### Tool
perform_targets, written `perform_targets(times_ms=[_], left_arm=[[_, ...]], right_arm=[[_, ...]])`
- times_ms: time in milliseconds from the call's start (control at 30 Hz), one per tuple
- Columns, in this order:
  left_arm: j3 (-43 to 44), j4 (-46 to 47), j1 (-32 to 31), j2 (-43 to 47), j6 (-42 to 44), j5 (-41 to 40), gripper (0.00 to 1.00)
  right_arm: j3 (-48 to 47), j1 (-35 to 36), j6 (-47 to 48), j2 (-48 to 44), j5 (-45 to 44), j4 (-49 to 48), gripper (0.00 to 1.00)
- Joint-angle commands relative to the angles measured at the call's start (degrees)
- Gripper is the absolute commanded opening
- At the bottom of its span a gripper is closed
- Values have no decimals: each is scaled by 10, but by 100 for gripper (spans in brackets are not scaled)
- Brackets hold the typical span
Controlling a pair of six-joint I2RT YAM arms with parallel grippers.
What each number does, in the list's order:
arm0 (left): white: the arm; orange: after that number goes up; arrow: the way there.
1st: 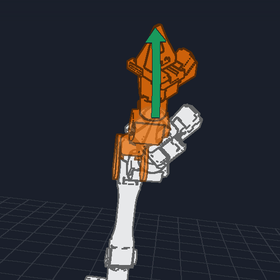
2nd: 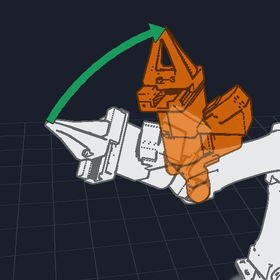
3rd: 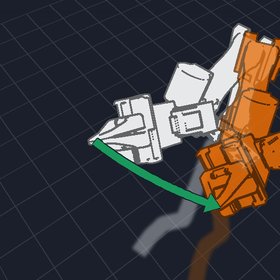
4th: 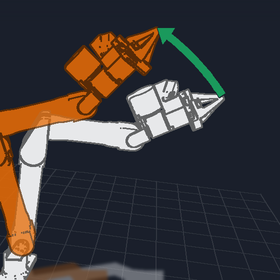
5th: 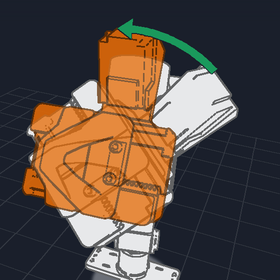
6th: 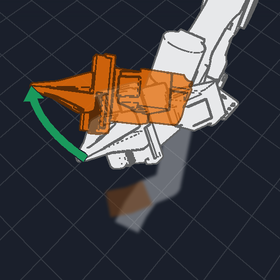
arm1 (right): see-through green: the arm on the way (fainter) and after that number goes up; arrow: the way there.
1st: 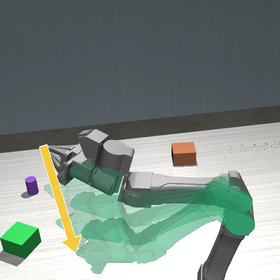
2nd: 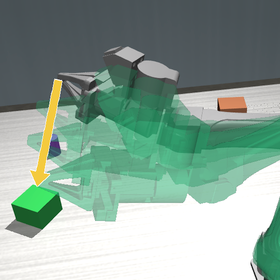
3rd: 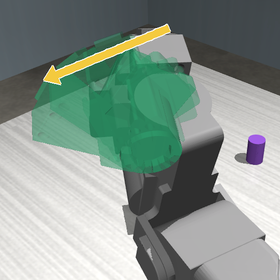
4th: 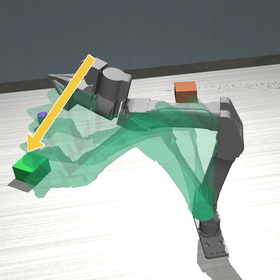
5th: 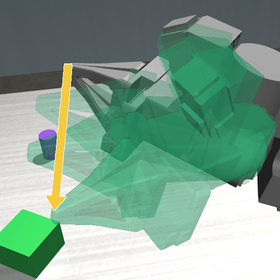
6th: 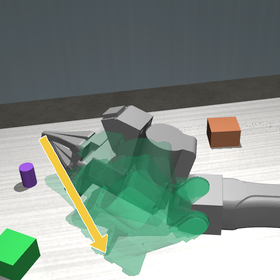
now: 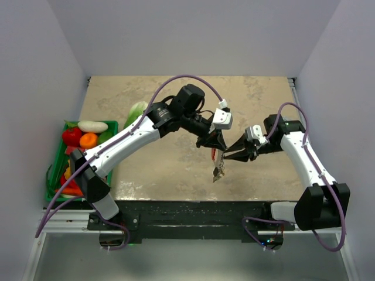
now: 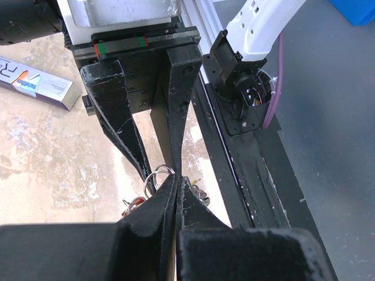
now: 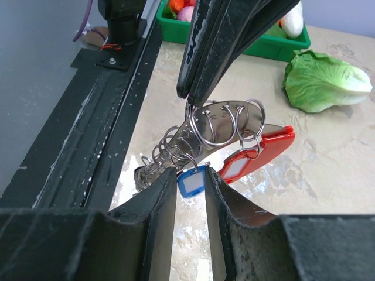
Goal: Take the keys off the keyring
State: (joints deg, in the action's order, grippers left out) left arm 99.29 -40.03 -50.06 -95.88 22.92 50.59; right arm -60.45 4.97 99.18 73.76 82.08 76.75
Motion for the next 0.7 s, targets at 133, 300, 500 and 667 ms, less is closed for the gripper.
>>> perform_targets(times_ms=[133,300,500,667], left_arm=[[21,15,-4,-1,-8,15,0],[22,15,-4,-2,-9,15,0],[24,14,-4,-3,-9,15,0],[24,14,-4,-1,-10,14,0]], right_arm=[[-28,3,-8,-5,32,43,25],[-25,6,-5,-6,26,44,10],[-27,7,-4,-8,20,44,0],[-27,7,-2,-11,13,44,0]])
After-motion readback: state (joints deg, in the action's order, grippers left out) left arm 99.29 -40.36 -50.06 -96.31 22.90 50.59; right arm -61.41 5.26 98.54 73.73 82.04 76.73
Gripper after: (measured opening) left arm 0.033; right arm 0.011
